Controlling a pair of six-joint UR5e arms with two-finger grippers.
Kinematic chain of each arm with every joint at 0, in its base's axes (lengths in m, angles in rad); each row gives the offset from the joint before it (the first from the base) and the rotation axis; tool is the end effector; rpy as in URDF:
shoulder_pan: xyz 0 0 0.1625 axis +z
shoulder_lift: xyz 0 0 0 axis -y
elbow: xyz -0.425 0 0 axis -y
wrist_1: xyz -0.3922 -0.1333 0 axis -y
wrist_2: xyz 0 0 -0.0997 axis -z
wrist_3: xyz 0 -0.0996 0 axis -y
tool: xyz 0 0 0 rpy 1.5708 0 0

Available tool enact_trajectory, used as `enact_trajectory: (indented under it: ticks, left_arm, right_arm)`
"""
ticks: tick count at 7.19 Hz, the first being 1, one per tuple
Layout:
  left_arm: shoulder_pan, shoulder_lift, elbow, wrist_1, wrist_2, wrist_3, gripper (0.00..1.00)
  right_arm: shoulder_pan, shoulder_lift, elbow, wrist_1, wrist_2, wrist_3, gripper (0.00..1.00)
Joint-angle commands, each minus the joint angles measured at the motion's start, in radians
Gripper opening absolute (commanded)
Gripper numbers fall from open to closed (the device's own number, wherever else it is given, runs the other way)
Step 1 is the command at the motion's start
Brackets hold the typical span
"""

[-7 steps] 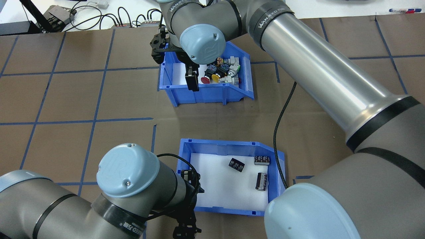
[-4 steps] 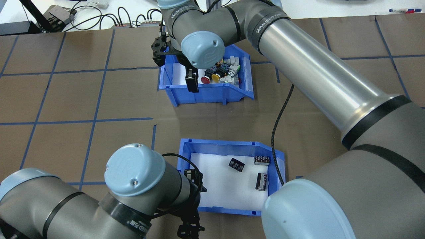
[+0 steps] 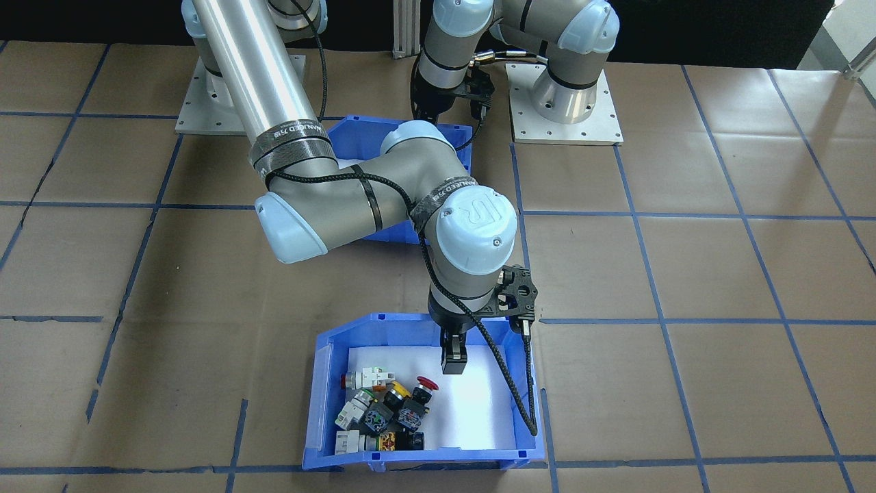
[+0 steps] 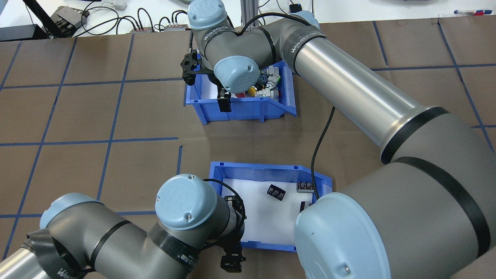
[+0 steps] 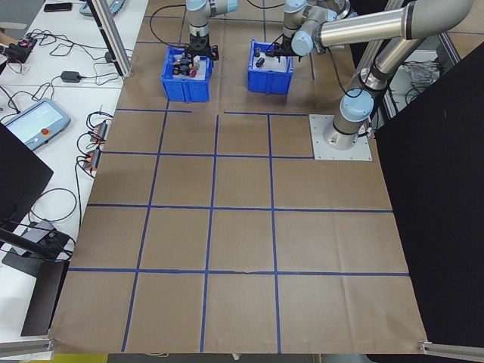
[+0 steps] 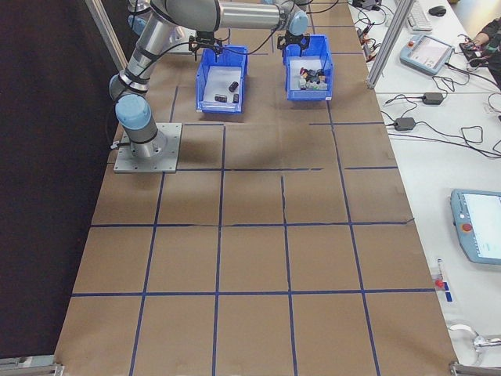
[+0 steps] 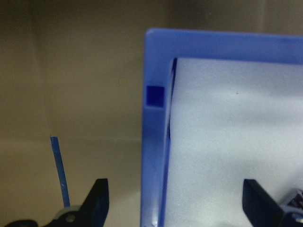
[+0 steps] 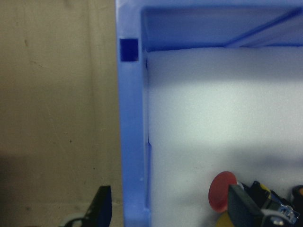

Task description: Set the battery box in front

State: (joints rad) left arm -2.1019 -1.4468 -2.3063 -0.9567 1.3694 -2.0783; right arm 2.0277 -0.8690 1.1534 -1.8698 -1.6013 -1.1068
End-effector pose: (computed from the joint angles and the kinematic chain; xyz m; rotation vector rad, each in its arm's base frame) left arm -0.3188 -0.2401 0.2617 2.1460 -2.1978 -0.2984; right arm 0.4486 -0.6174 0.2789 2.1896 -2.2057 0.0064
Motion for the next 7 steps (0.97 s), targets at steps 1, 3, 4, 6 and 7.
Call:
enact_trajectory:
  ticks: [1, 3, 4, 6, 7]
  left_arm:
    - [-0.018, -0.041, 0.001, 0.085, -0.001, -0.043, 0.72]
    - [-0.023, -0.032, -0.010, 0.118, -0.007, -0.037, 0.18]
    - [-0.023, -0.030, -0.010, 0.119, -0.009, -0.034, 0.03]
    - [-0.015, 0.003, -0.002, 0.130, 0.000, 0.030, 0.00]
    - [0.003, 0.025, 0.001, 0.115, 0.011, 0.084, 0.00]
  right_arm:
    - [0.000, -0.002, -0.001, 0.000, -0.020, -0.004, 0.17]
    - [0.000, -0.008, -0.007, 0.000, -0.022, -0.004, 0.01]
    - [-0.004, -0.019, -0.015, 0.000, -0.035, -0.005, 0.00]
    - [-0.055, -0.098, -0.001, 0.017, -0.061, -0.057, 0.00]
    - [-0.104, -0.131, 0.000, 0.040, -0.068, -0.076, 0.00]
